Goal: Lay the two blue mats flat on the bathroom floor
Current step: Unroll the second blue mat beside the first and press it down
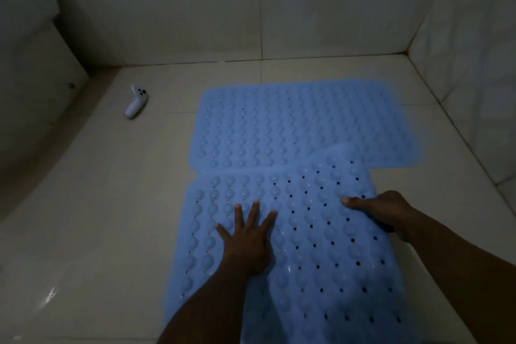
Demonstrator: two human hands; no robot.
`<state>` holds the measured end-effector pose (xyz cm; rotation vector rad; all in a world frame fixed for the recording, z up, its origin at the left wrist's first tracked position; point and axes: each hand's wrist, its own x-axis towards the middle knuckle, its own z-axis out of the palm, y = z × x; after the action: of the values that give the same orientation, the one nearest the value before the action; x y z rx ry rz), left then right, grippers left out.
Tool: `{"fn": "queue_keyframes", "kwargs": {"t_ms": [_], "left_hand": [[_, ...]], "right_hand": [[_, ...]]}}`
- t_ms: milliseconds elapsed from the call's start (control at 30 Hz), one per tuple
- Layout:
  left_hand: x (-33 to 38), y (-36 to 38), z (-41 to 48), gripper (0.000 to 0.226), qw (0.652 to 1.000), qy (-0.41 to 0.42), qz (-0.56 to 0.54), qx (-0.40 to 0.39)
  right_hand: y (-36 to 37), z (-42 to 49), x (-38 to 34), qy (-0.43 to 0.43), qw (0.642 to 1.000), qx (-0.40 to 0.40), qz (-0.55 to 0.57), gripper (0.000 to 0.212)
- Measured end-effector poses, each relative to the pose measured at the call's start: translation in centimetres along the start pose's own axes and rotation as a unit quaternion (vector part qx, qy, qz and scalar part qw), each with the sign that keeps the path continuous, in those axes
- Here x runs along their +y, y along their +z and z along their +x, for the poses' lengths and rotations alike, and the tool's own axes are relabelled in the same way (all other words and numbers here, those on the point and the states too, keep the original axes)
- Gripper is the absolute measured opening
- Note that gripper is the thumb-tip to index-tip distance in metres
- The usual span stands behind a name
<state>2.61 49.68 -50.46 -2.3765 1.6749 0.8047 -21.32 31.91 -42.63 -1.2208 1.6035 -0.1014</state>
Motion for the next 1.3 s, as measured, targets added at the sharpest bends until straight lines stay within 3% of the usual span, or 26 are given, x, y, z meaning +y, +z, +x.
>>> {"fn": "queue_keyframes", "kwargs": {"t_ms": [100,267,300,400,467,567,700,867,1000,1133,1200,1300], "left_hand": [[1.3,0.0,0.1,0.067,1.000,-0.011,-0.019,0.000],[2.6,0.6,0.0,0.119,0.998,-0.033,-0.003,-0.054],[2.6,0.7,0.0,0.122,0.998,-0.038,-0.003,-0.059],[2.7,0.6,0.1,0.124,0.997,-0.051,-0.015,-0.064],[3.1,0.6,0.1,0.126,0.996,-0.060,-0.020,-0.067],[3.7,0.6,0.2,0.127,0.995,-0.069,-0.019,-0.063],[4.3,0.7,0.0,0.127,0.999,-0.039,0.005,-0.037],[6.2,0.7,0.6,0.123,0.999,0.012,0.019,-0.049],[6.7,0.6,1.0,0.126,0.998,0.002,0.026,-0.064],[6.9,0.5,0.9,0.125,0.998,-0.003,0.026,-0.061],[6.9,0.6,0.8,0.124,0.998,-0.005,0.027,-0.060],[6.9,0.8,0.7,0.123,0.998,-0.007,0.026,-0.059]], "right_hand": [[-1.1,0.0,1.4,-0.005,1.000,-0.007,0.005,0.058],[-2.0,-0.2,2.8,0.026,0.999,-0.031,0.019,0.062],[-2.3,-0.1,2.9,0.029,0.999,-0.019,0.011,0.071],[-2.9,0.8,3.5,0.014,0.996,0.068,-0.050,0.124],[-3.0,0.8,3.8,0.015,0.982,0.134,-0.131,0.137],[-2.6,0.5,4.5,0.027,0.967,0.172,-0.184,0.148],[-2.9,2.0,5.5,0.071,0.970,0.160,-0.167,0.141],[-4.4,1.8,5.1,0.016,0.995,0.094,-0.043,0.097],[-4.3,0.6,4.2,-0.024,0.969,0.214,-0.118,0.093],[-3.5,0.0,5.1,-0.079,0.874,0.409,-0.250,0.099],[-3.1,0.2,5.7,-0.093,0.856,0.437,-0.261,0.096],[-2.9,0.7,6.2,-0.067,0.874,0.396,-0.275,0.088]]}}
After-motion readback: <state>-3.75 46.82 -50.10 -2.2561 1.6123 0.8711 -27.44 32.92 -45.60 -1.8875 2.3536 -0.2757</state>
